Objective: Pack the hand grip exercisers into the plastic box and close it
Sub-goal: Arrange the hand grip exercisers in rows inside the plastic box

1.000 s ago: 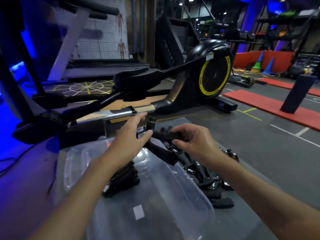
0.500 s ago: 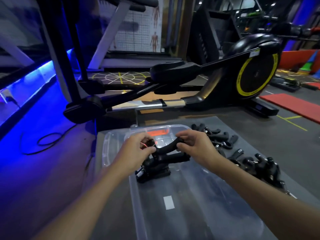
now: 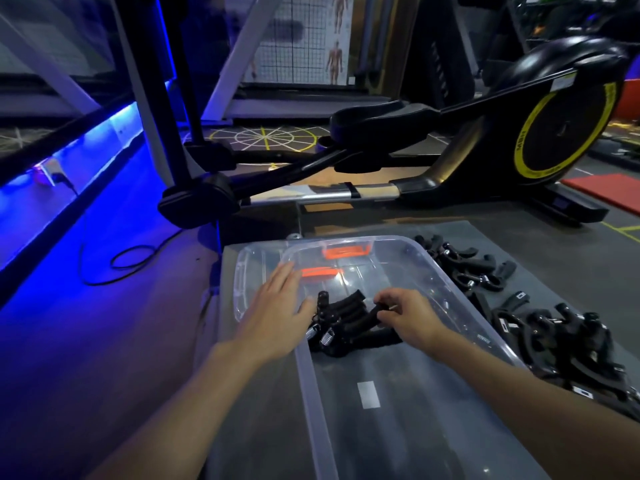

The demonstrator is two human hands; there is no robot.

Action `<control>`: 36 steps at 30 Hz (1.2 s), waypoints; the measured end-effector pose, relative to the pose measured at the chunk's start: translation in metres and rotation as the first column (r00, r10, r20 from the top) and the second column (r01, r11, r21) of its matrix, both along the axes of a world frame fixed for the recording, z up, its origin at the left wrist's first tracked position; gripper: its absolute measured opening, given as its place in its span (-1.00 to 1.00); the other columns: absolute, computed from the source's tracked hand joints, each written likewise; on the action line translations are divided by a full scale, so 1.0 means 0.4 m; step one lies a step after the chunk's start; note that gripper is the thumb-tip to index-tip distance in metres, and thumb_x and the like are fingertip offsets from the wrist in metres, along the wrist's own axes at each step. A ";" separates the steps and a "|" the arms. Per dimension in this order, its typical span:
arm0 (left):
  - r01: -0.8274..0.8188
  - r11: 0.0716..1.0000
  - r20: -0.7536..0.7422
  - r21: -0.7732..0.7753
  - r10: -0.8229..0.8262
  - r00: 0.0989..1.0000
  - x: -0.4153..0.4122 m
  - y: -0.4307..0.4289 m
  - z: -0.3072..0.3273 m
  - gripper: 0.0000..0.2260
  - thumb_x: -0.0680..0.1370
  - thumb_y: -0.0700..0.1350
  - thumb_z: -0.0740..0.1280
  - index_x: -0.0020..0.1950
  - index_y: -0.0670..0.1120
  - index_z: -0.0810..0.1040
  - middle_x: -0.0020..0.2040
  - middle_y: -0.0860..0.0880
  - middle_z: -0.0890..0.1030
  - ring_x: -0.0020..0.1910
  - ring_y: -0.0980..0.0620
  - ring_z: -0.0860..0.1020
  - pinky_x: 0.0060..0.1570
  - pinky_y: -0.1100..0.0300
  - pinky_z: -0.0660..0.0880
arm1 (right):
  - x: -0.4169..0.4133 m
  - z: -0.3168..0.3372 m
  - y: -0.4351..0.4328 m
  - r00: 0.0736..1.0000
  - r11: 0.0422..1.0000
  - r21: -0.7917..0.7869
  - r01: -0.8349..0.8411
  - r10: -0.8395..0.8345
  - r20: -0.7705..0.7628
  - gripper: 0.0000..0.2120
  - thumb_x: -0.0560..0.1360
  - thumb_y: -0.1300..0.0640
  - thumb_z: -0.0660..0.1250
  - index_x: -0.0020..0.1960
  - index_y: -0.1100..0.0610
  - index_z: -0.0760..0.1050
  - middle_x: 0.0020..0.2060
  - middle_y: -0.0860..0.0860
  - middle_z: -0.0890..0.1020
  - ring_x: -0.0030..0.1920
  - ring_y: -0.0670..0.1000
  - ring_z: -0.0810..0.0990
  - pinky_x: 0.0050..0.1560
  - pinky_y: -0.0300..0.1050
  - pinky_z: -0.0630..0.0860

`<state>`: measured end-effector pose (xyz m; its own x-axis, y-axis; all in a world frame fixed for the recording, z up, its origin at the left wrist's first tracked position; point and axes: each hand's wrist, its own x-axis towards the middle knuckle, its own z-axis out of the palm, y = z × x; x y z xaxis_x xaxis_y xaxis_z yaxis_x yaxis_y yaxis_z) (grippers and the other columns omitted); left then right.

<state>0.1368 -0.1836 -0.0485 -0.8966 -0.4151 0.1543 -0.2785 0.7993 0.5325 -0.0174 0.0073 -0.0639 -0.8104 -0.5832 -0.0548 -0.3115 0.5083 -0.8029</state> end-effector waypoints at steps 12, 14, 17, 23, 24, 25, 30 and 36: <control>-0.003 0.999 -0.059 0.037 0.005 0.998 -0.004 0.003 -0.012 -0.54 0.63 -0.09 0.09 0.54 -0.05 0.17 0.59 0.07 -0.01 0.55 0.15 -0.06 0.42 0.25 -0.08 | -0.035 -0.147 -0.059 1.000 0.993 0.117 0.001 0.001 -0.022 -0.75 0.38 0.35 0.43 -0.06 0.06 0.50 -0.09 0.05 0.59 -0.12 0.01 0.57 -0.19 -0.32 0.49; -0.004 0.999 -0.055 0.038 0.006 0.998 -0.005 0.003 -0.012 -0.52 0.59 -0.03 0.06 0.53 -0.05 0.20 0.59 0.07 0.01 0.55 0.15 -0.03 0.42 0.23 -0.03 | -0.033 -0.159 -0.060 0.993 0.985 0.162 -0.050 0.068 -0.101 -0.70 0.32 0.29 0.49 -0.05 0.08 0.47 -0.08 0.03 0.54 -0.09 0.01 0.52 -0.10 -0.24 0.43; -0.003 0.999 -0.053 0.033 0.004 0.999 -0.005 0.005 -0.011 -0.44 0.50 0.03 0.00 0.52 -0.05 0.21 0.57 0.08 0.04 0.54 0.16 -0.02 0.39 0.25 -0.01 | -0.037 -0.176 -0.059 0.972 0.975 0.201 -0.095 0.135 -0.194 -0.67 0.32 0.22 0.52 0.01 0.14 0.46 -0.05 -0.02 0.46 -0.05 -0.01 0.46 -0.07 -0.24 0.32; 0.020 0.999 -0.073 0.027 -0.018 0.997 -0.002 0.002 -0.015 -0.54 0.60 -0.10 0.08 0.51 -0.06 0.18 0.56 0.06 0.05 0.53 0.17 -0.02 0.36 0.32 -0.06 | -0.027 -0.183 -0.059 0.932 0.946 0.320 -0.049 0.158 -0.326 -0.60 0.36 0.02 0.50 0.09 0.07 0.39 0.05 -0.08 0.43 -0.02 0.03 0.52 -0.07 -0.08 0.41; 0.020 0.999 -0.071 0.032 -0.018 0.997 -0.002 0.002 -0.015 -0.52 0.58 -0.07 0.06 0.52 -0.06 0.17 0.57 0.06 0.05 0.54 0.17 -0.03 0.38 0.31 -0.07 | -0.024 -0.183 -0.061 0.930 0.942 0.332 -0.037 0.155 -0.334 -0.59 0.36 0.00 0.49 0.09 0.06 0.38 0.06 -0.07 0.44 -0.02 0.04 0.53 -0.09 -0.09 0.39; 0.020 0.999 -0.069 0.036 -0.018 0.997 -0.003 0.003 -0.015 -0.48 0.55 -0.03 0.03 0.53 -0.06 0.16 0.57 0.05 0.05 0.54 0.17 -0.04 0.40 0.29 -0.07 | -0.022 -0.182 -0.062 0.928 0.940 0.341 -0.029 0.152 -0.341 -0.58 0.37 -0.01 0.49 0.10 0.06 0.37 0.07 -0.07 0.44 -0.01 0.04 0.53 -0.10 -0.09 0.38; 0.026 0.999 -0.074 0.040 -0.023 0.997 -0.001 0.002 -0.015 -0.52 0.59 -0.10 0.07 0.53 -0.06 0.15 0.57 0.05 0.06 0.55 0.15 -0.03 0.44 0.24 -0.03 | -0.012 -0.183 -0.068 0.911 0.928 0.373 0.011 0.144 -0.387 -0.53 0.37 -0.08 0.48 0.09 0.08 0.31 0.11 -0.02 0.44 0.05 0.09 0.55 -0.07 -0.01 0.45; 0.025 0.998 -0.084 0.049 -0.021 0.996 -0.002 0.005 -0.012 -0.42 0.49 -0.01 0.00 0.52 -0.08 0.16 0.56 0.03 0.10 0.54 0.14 -0.01 0.45 0.24 -0.03 | -0.004 -0.184 -0.077 0.916 0.921 0.385 0.049 0.112 -0.386 -0.45 0.34 -0.13 0.49 0.09 0.08 0.26 0.11 -0.01 0.41 0.08 0.12 0.56 -0.09 0.02 0.48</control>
<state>0.1360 -0.1816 -0.0531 -0.8909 -0.4035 0.2088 -0.2129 0.7768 0.5927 -0.0192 -0.0236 -0.1375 -0.7928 -0.6081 0.0420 -0.5803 0.7320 -0.3570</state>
